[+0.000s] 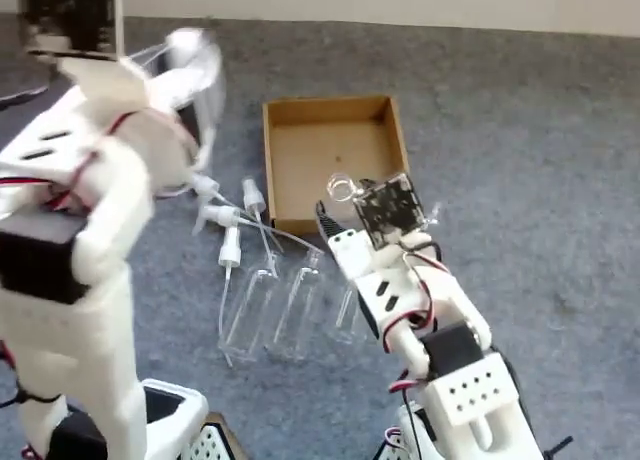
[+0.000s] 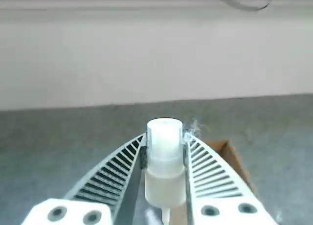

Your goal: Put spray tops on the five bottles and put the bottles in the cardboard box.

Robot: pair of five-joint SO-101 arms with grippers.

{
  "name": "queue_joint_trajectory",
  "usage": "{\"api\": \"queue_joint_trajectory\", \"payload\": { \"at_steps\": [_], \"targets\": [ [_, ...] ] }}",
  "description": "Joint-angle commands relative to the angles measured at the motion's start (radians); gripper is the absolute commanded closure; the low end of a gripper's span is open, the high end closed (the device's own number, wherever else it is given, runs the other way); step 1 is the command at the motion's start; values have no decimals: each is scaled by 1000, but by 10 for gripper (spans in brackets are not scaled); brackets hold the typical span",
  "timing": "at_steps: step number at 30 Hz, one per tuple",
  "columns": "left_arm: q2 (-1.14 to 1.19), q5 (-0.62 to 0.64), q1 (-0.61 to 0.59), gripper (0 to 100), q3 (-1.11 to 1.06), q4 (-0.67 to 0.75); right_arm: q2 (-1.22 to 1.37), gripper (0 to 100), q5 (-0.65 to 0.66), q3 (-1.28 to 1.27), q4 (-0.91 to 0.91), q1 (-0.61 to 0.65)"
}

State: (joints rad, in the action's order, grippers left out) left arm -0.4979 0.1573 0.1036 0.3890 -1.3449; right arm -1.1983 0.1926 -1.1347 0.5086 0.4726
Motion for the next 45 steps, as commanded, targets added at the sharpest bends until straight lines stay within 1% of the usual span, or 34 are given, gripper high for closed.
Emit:
{"api": "queue_joint_trajectory", "payload": {
  "at_steps": [1,3,6,8,11,18,22,24,42,45],
  "targets": [
    [-22,32,193,959,-81,364,-84,995,-38,7,-42,12],
    [-22,32,255,959,-142,500,-119,995,-38,-8,-42,13],
    [-22,32,320,959,-228,647,-174,995,-66,-91,-45,13],
    [-22,32,344,959,-268,697,-217,995,-97,-143,-45,13],
    [-22,34,375,959,-292,723,-285,995,-100,-199,-45,13],
    [-30,34,443,959,-311,724,-325,995,-101,-213,-45,13],
    [-33,34,483,973,-321,669,-325,995,-103,-213,-42,12],
    [-33,34,483,998,-332,655,-325,995,-103,-213,-42,12],
    [-33,28,473,995,-452,644,-325,995,-107,-209,-41,7],
    [-44,28,435,995,-460,582,-325,995,-107,-209,-41,5]
  ]
}}
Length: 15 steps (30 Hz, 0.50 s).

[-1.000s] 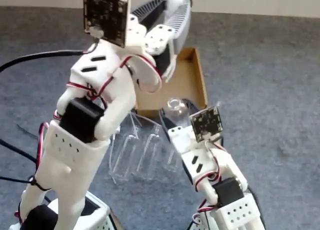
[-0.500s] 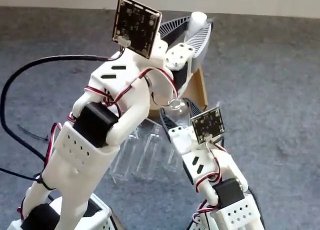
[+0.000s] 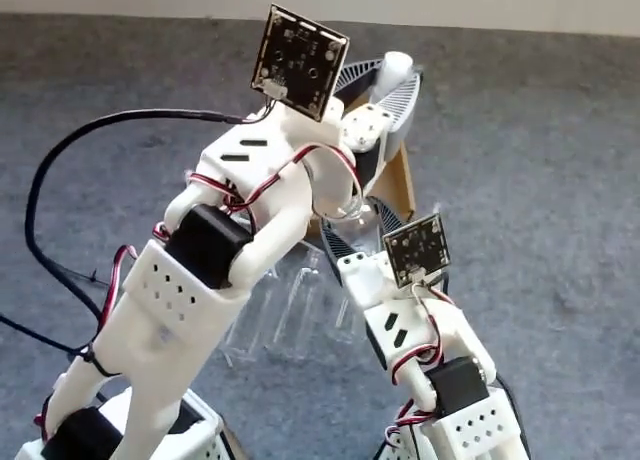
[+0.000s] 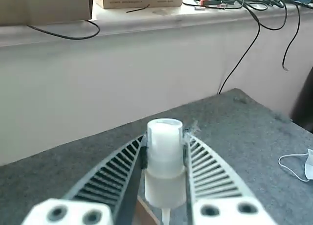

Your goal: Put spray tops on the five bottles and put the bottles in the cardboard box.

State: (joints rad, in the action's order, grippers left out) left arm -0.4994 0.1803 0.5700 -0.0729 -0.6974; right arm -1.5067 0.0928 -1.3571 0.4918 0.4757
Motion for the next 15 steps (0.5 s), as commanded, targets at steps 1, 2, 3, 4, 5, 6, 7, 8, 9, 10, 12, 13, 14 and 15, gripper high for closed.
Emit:
{"api": "queue_joint_trajectory", "payload": {
  "at_steps": [1,2,3,4,5,6,7,8,9,10,12,13,14,15],
  "targets": [
    [-61,5,-44,995,-5,-101,-16,995,-8,15,-24,2],
    [-87,5,-53,995,-21,-150,-16,995,-8,15,-24,2],
    [-119,5,-59,995,-41,-193,-16,995,-8,15,-24,2],
    [-156,5,-64,995,-67,-232,-16,995,-8,15,-24,2],
    [-194,5,-64,994,-104,-256,-16,995,-8,15,-24,2],
    [-229,3,-64,993,-153,-265,-16,995,-8,16,-24,2],
    [-266,3,-64,993,-205,-264,-16,995,-9,16,-24,4],
    [-300,2,-64,993,-259,-262,-16,995,-9,16,-24,4],
    [-328,2,-64,993,-311,-244,-16,995,-9,16,-24,4],
    [-354,2,-64,992,-361,-216,-16,995,-9,16,-24,4],
    [-397,-38,-70,992,-464,-150,-16,995,-9,16,-22,4],
    [-415,-64,-71,992,-509,-115,-16,995,-9,16,-22,4],
    [-432,-86,-71,992,-549,-87,-16,995,-9,16,-22,4],
    [-449,-101,-71,992,-582,-66,-16,995,-9,16,-22,4]
  ]
}}
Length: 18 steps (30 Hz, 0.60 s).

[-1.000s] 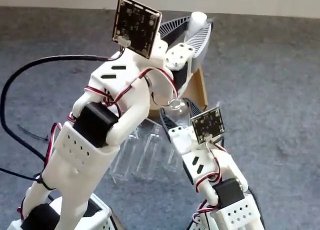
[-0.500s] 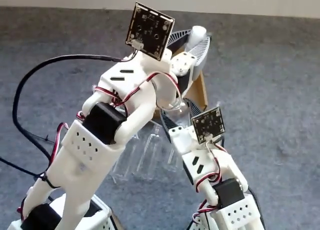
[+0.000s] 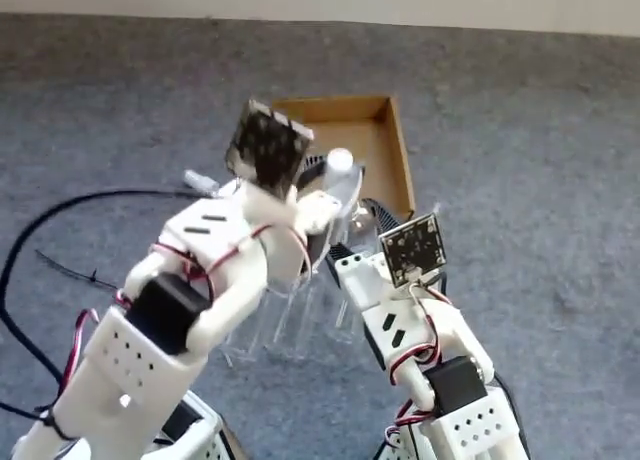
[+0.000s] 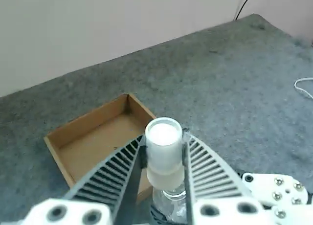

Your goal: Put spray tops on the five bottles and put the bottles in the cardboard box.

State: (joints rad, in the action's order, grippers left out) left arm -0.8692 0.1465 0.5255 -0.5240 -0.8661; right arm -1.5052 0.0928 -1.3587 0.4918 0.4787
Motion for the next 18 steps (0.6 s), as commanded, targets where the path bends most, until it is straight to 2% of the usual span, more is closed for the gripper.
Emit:
{"api": "queue_joint_trajectory", "payload": {
  "at_steps": [1,7,15,18],
  "targets": [
    [-93,-77,-24,983,-156,112,-18,995,-9,18,-22,1],
    [-145,-78,-22,825,-183,87,-16,995,-9,15,-22,1],
    [-143,-81,-54,842,7,11,-16,995,-9,13,-22,1],
    [-145,-81,-125,842,53,2,-16,995,-9,13,-22,1]
  ]
}}
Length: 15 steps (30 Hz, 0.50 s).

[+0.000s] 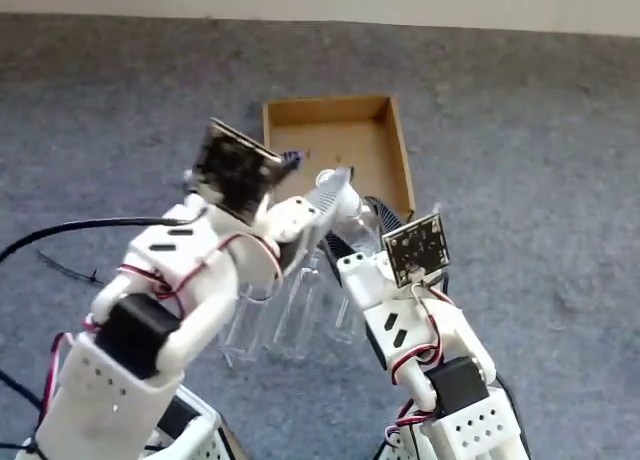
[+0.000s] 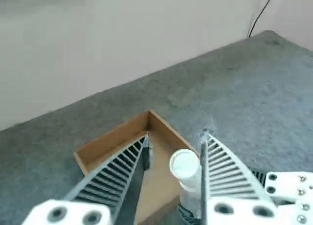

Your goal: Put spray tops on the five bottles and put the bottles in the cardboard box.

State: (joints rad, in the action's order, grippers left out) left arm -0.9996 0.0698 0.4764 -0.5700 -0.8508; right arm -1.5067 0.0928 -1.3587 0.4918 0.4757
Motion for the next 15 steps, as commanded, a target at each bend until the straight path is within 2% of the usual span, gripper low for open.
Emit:
{"api": "queue_joint_trajectory", "payload": {
  "at_steps": [1,4,6,10,15],
  "targets": [
    [-13,-5,-108,842,113,-12,-15,995,-9,13,-22,4],
    [-8,-5,-182,842,119,-15,-15,995,-9,13,-22,4],
    [-4,-8,-176,842,79,-14,-15,995,-9,13,-22,5],
    [16,-63,-97,843,27,-14,-15,995,-9,13,-22,5],
    [93,-68,-8,843,25,-11,-15,995,-9,10,-22,5]
  ]
}}
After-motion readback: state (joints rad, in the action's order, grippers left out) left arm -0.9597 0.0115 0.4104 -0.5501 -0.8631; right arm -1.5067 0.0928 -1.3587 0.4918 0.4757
